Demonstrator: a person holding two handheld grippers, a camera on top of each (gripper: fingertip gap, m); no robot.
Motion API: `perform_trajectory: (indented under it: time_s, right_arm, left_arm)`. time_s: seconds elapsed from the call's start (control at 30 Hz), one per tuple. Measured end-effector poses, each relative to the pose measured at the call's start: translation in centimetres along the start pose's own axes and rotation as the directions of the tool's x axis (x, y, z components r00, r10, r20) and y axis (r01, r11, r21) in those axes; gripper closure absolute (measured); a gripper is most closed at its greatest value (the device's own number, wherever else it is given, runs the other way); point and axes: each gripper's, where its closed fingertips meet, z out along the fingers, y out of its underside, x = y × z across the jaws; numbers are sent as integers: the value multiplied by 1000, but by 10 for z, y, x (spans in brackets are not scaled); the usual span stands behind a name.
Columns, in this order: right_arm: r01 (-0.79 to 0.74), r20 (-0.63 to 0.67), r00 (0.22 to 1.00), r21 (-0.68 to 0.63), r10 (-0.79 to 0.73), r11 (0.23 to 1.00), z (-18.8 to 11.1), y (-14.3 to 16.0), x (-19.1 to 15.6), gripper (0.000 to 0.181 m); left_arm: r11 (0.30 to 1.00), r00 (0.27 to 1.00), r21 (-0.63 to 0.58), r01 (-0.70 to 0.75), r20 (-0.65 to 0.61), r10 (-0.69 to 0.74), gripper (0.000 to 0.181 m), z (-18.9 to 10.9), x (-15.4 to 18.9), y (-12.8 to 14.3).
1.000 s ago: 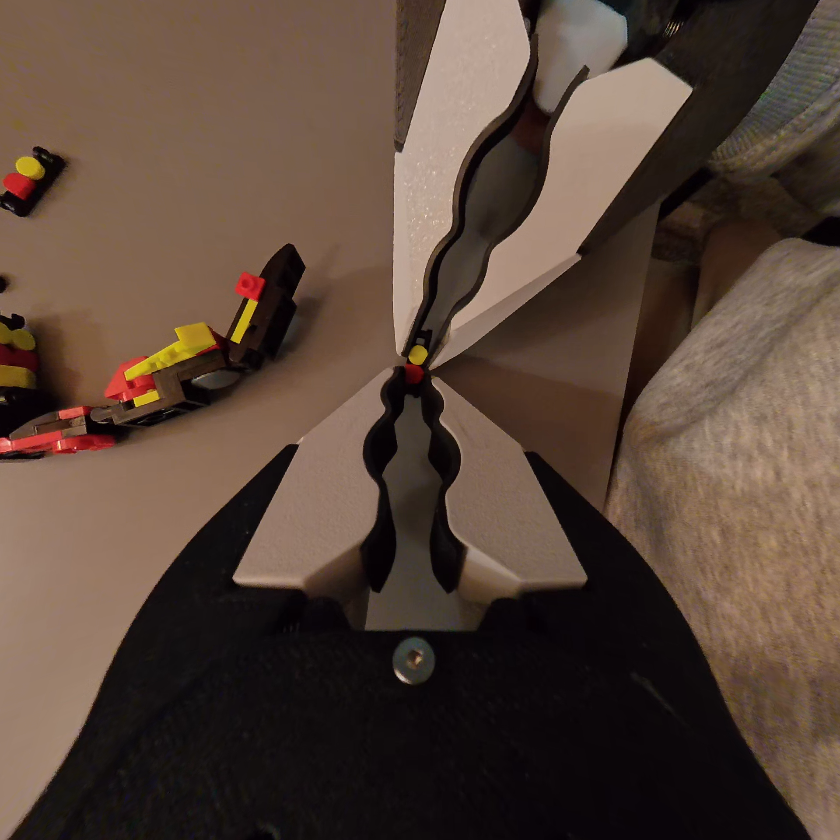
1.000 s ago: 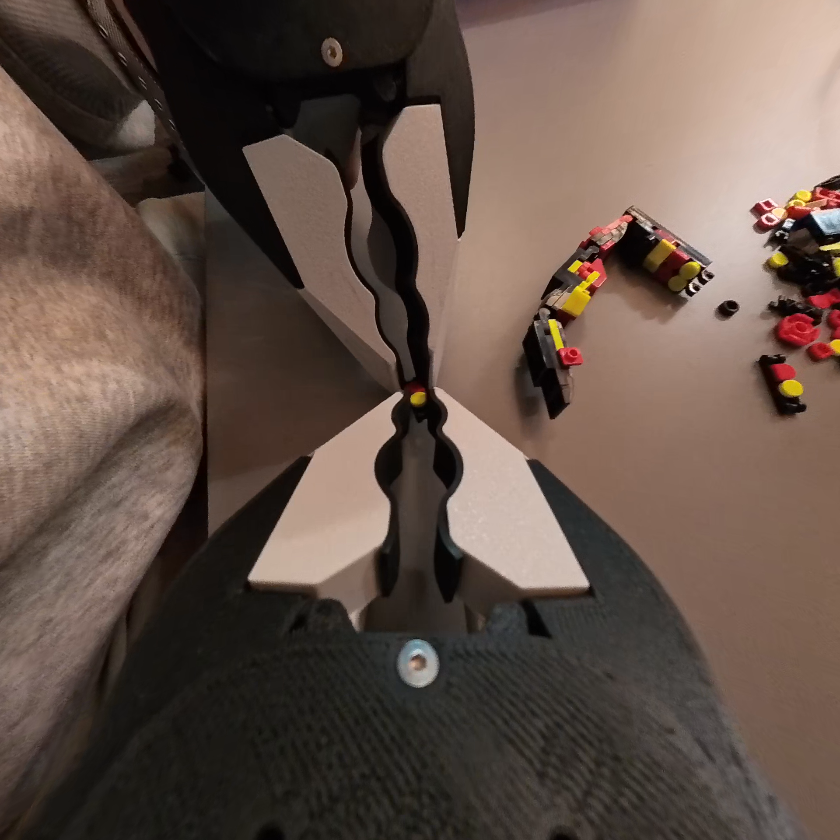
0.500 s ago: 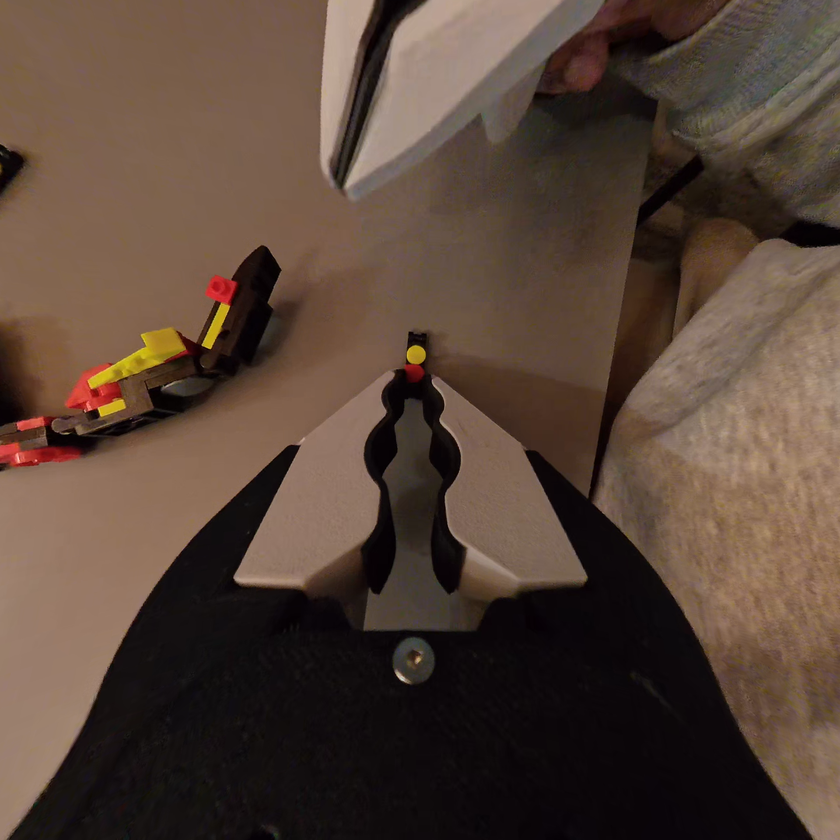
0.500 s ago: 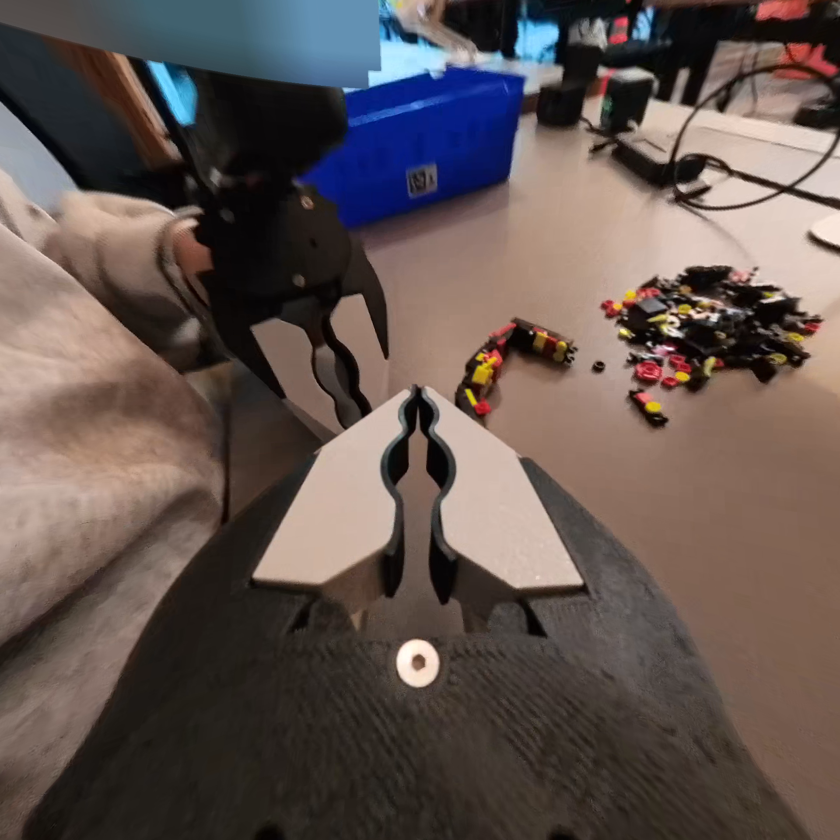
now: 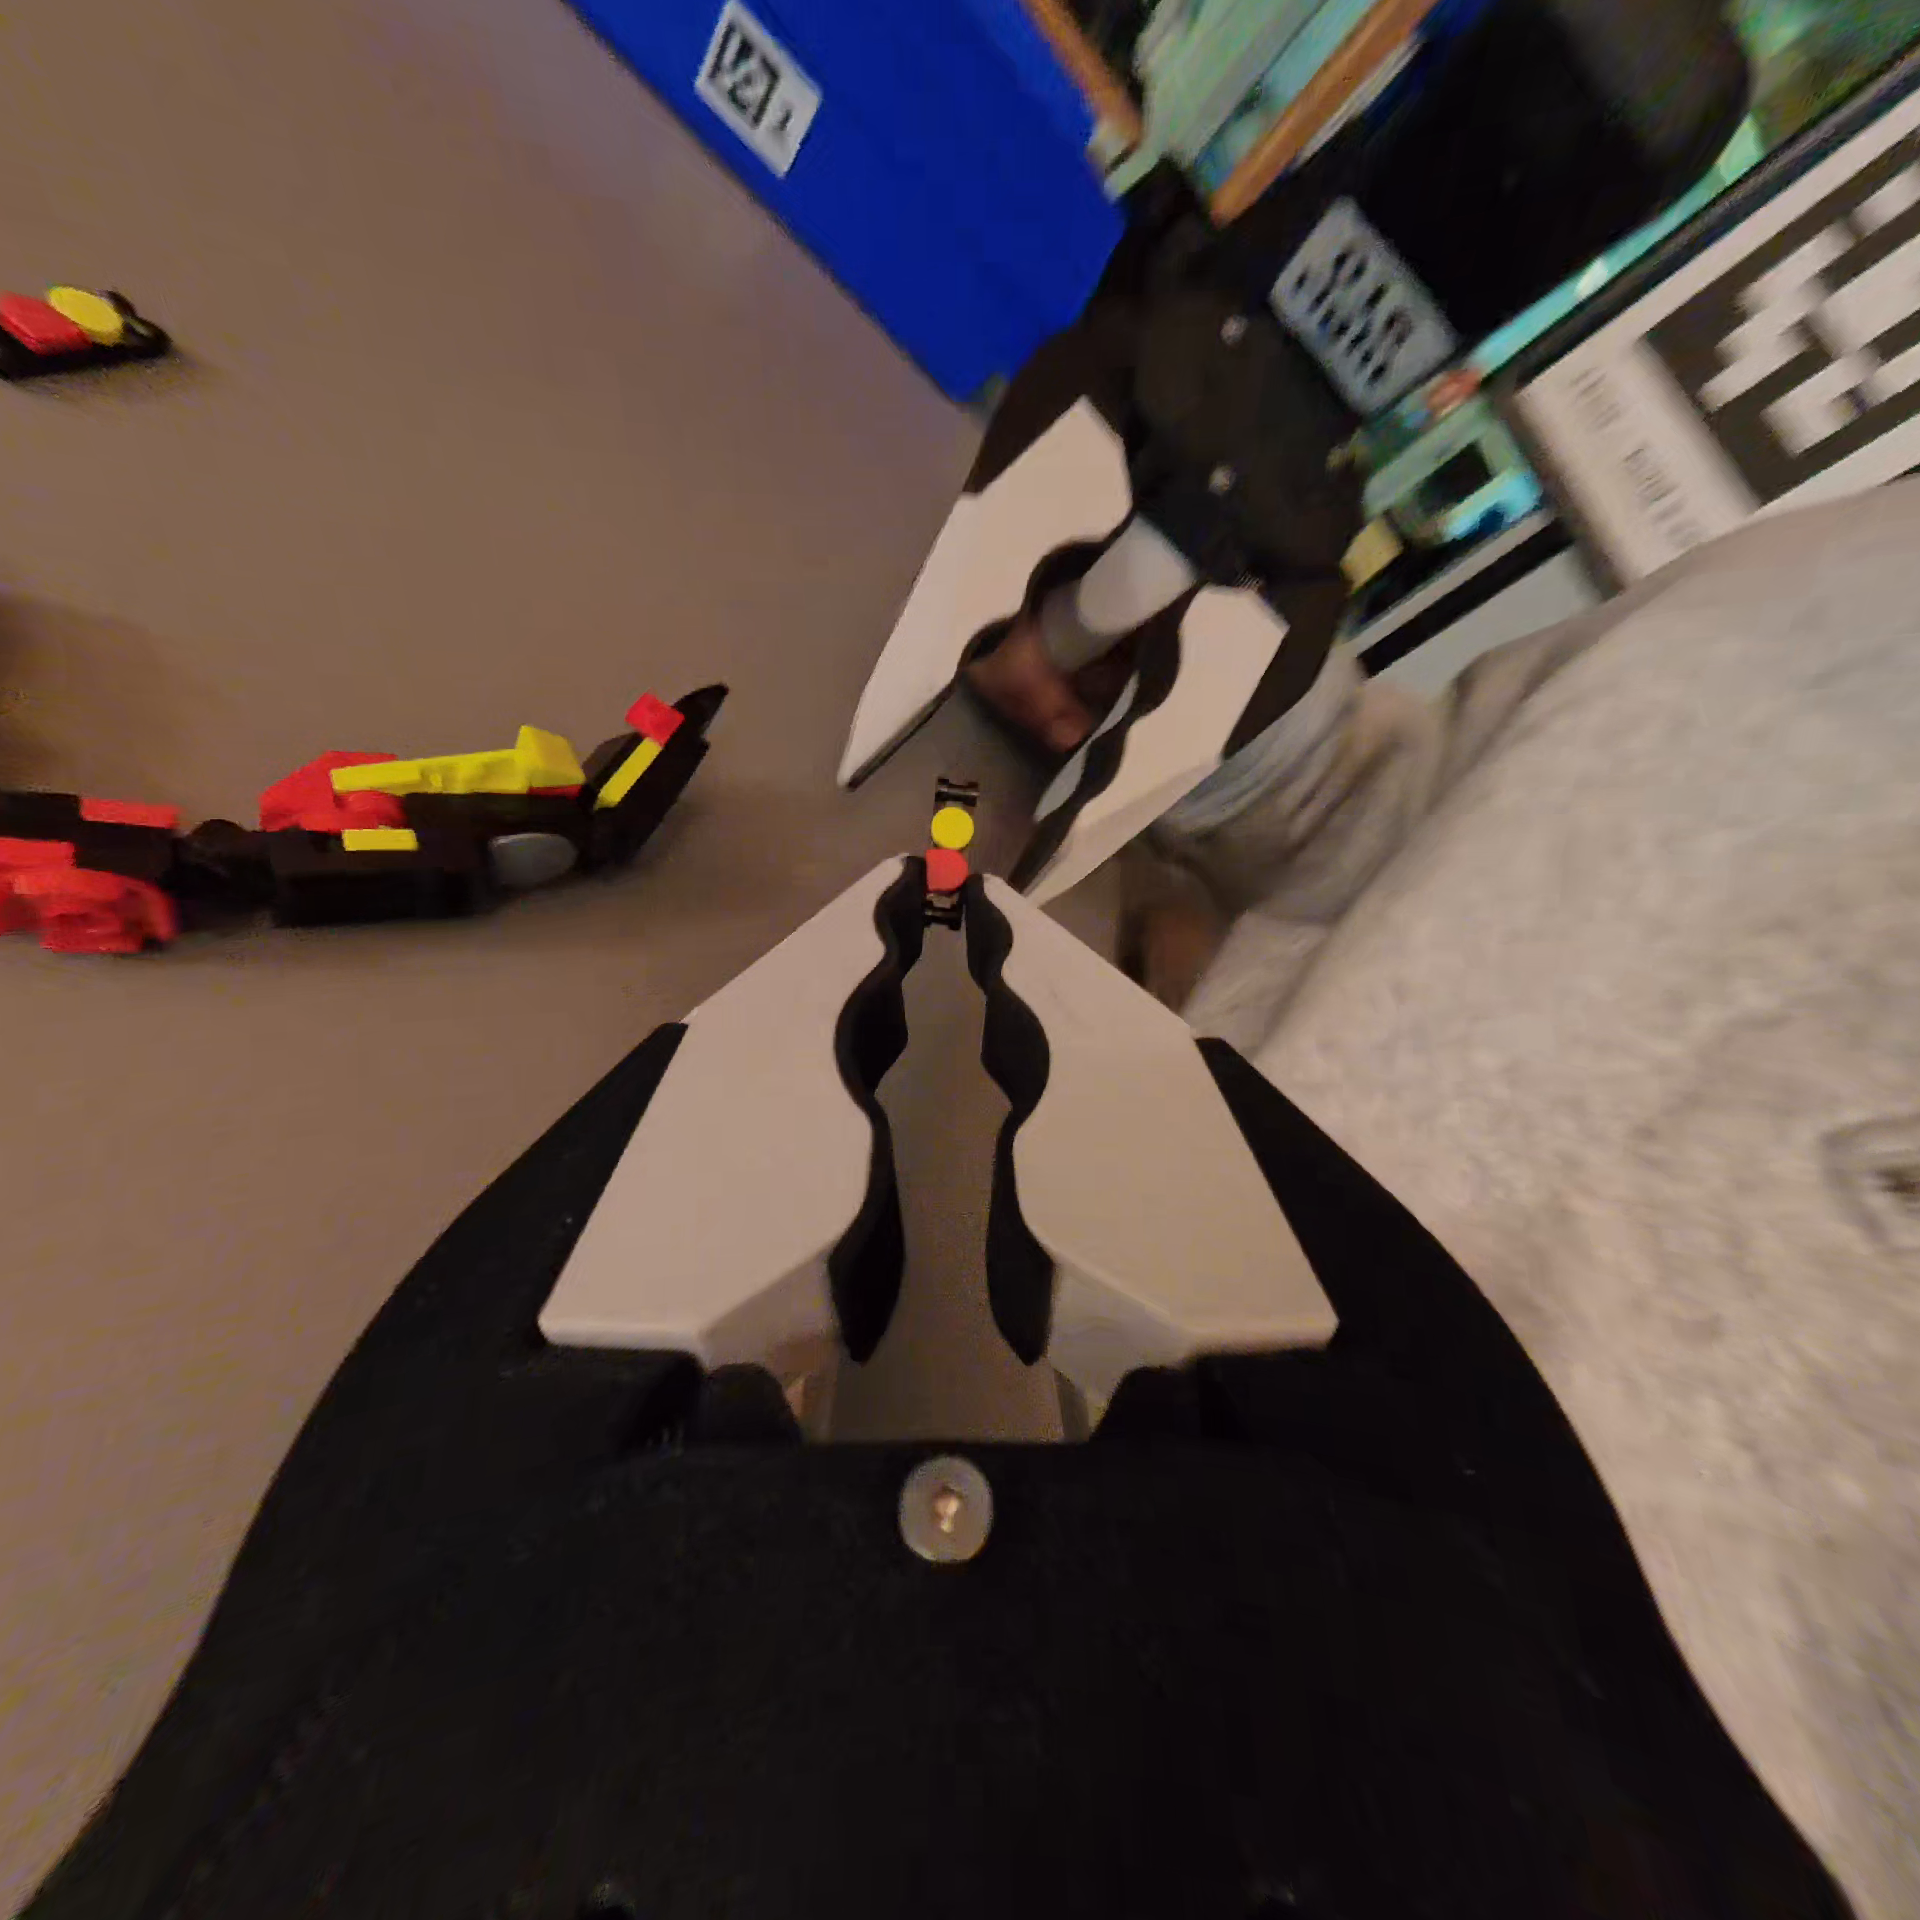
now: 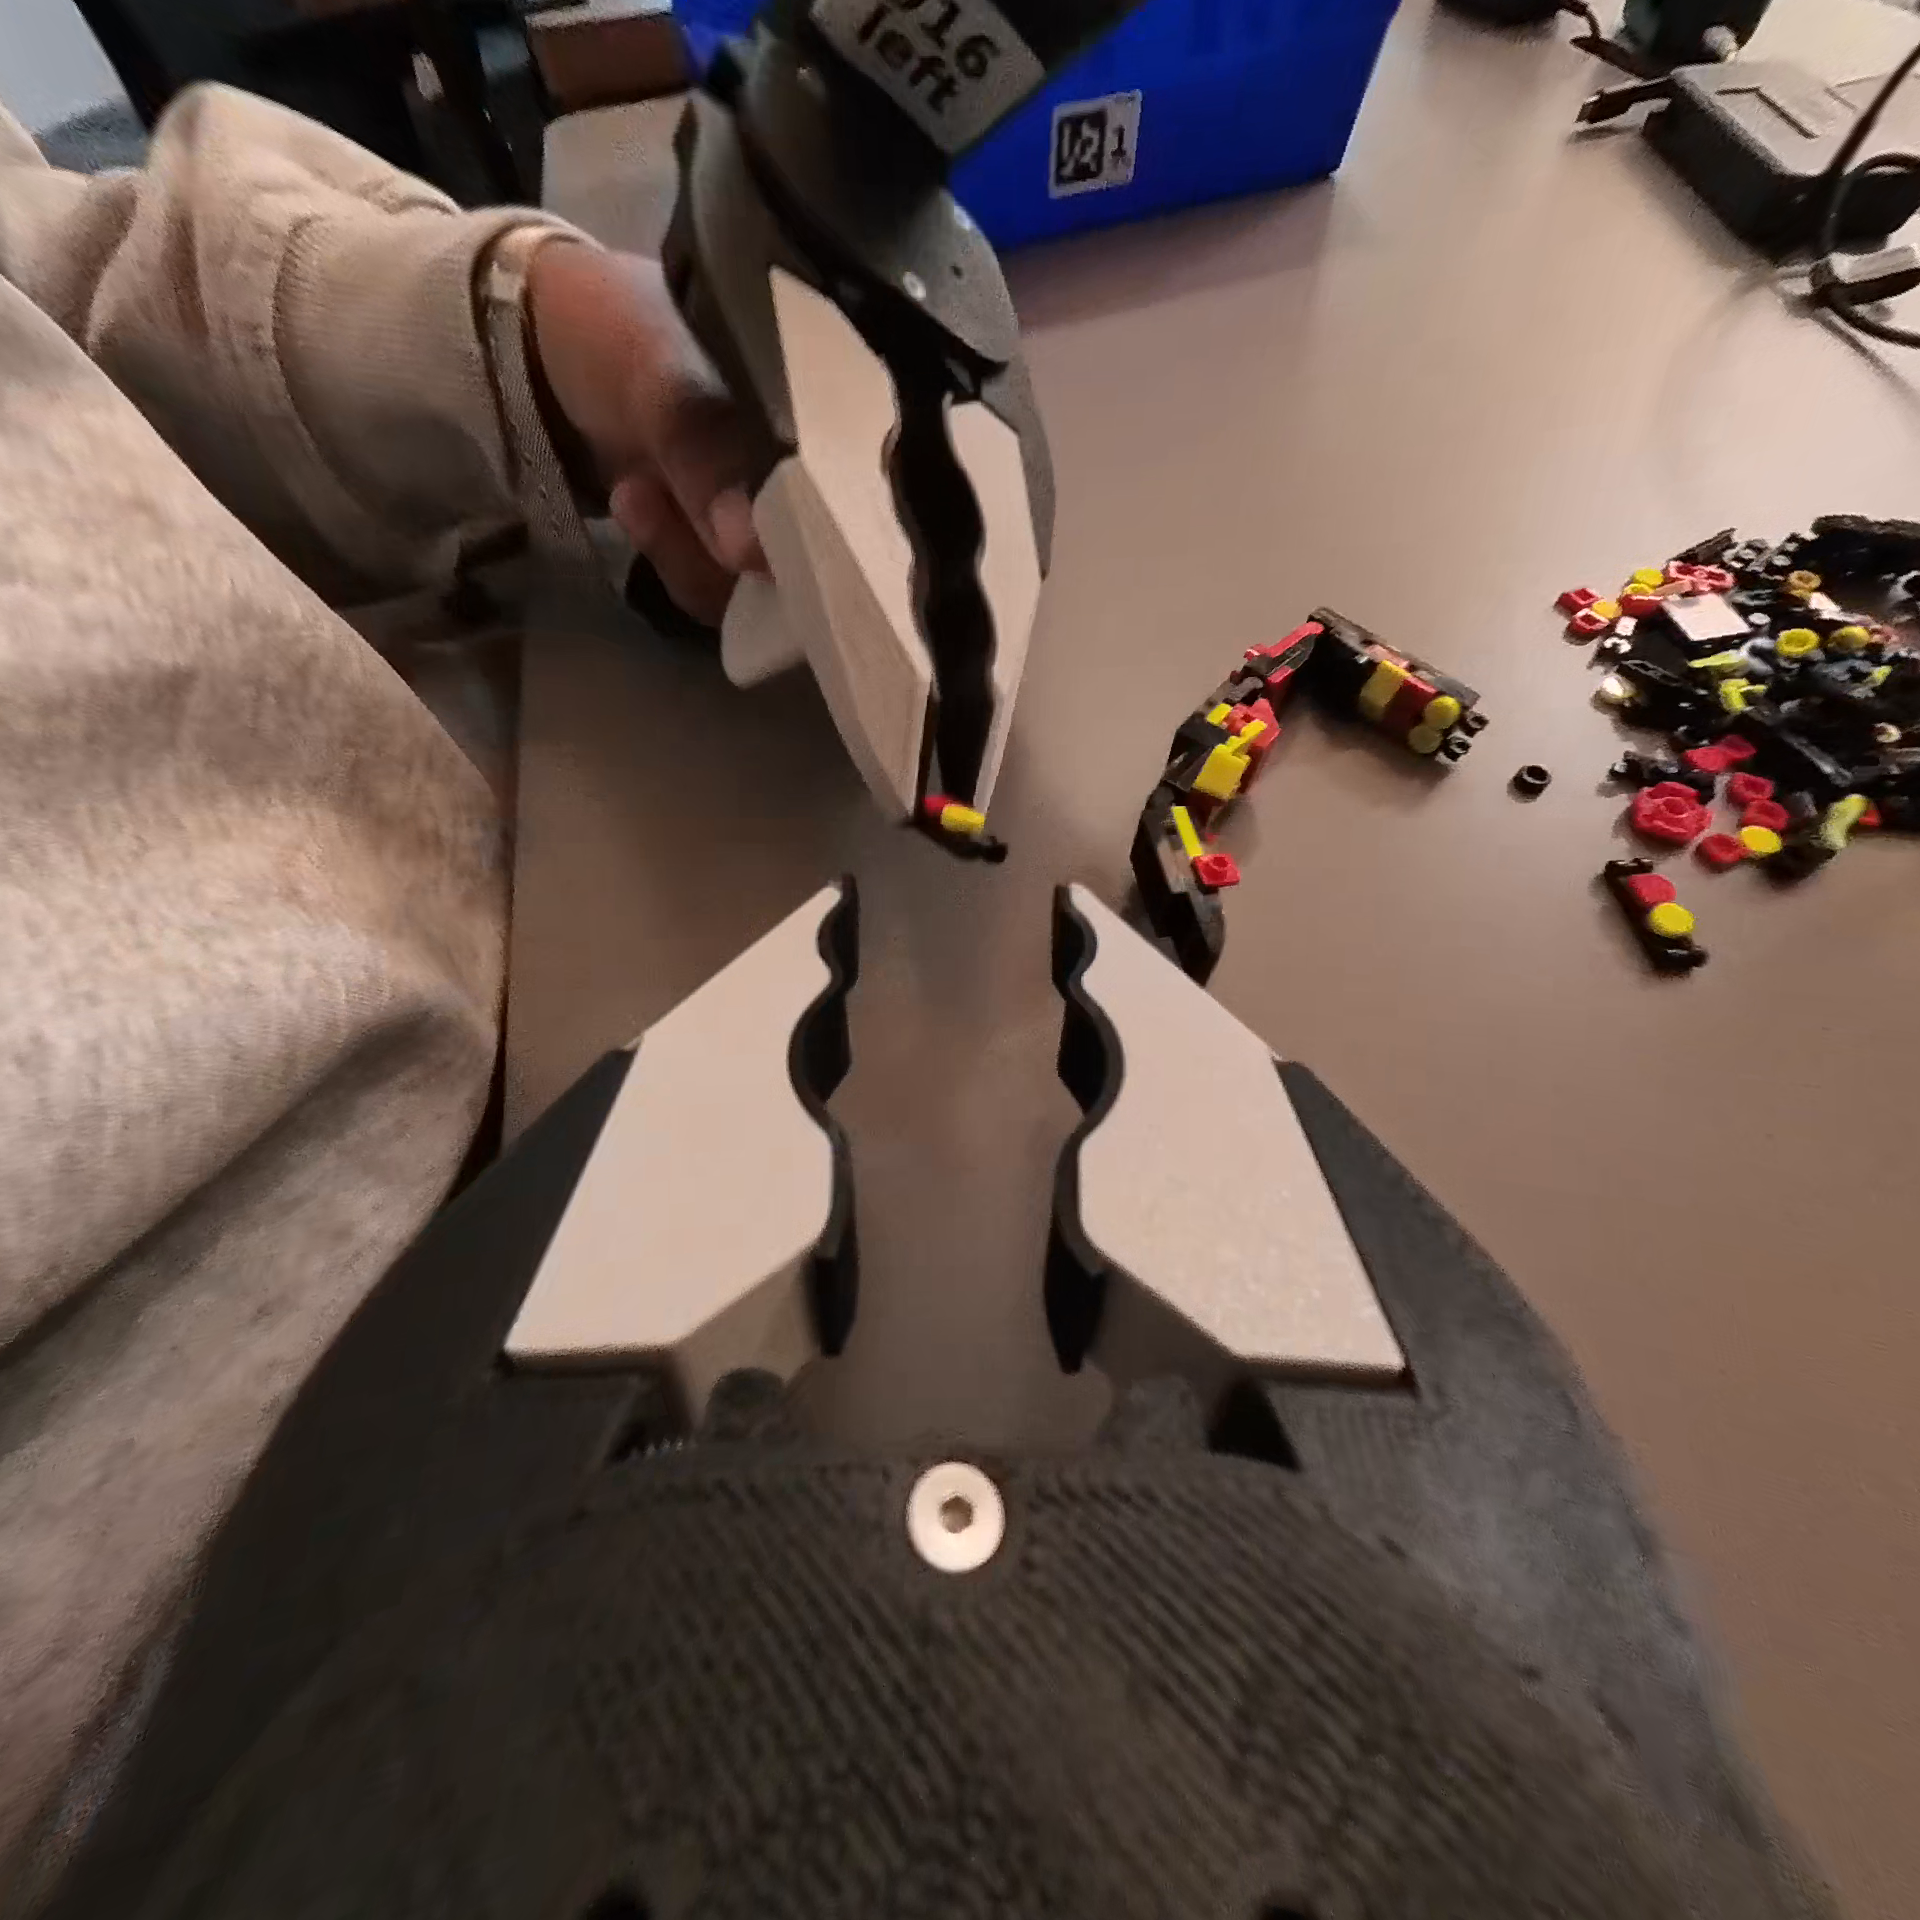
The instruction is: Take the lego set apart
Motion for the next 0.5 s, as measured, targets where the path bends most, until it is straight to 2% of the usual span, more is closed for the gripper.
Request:
perform_trajectory:
  time_s: [0.03,0.17,0.33,0.5]
  right_arm:
    - [13,-8,1000,-6,-13,1000,1,1,0,147]
    - [-14,12,1000,35,14,999,-2,-5,-2,148]
    - [-236,144,968,224,207,946,-14,-35,-3,154]
    - [-250,168,962,206,217,946,-13,-33,-6,155]
  left_arm:
    - [999,999,28,30,-40,-28,174,-1,3,-3]
    - [996,995,79,45,-97,-37,174,-4,7,-11]
    - [995,993,99,-30,-114,41,174,-1,15,-13]
    - [987,989,152,-51,-129,71,174,-2,20,-20]
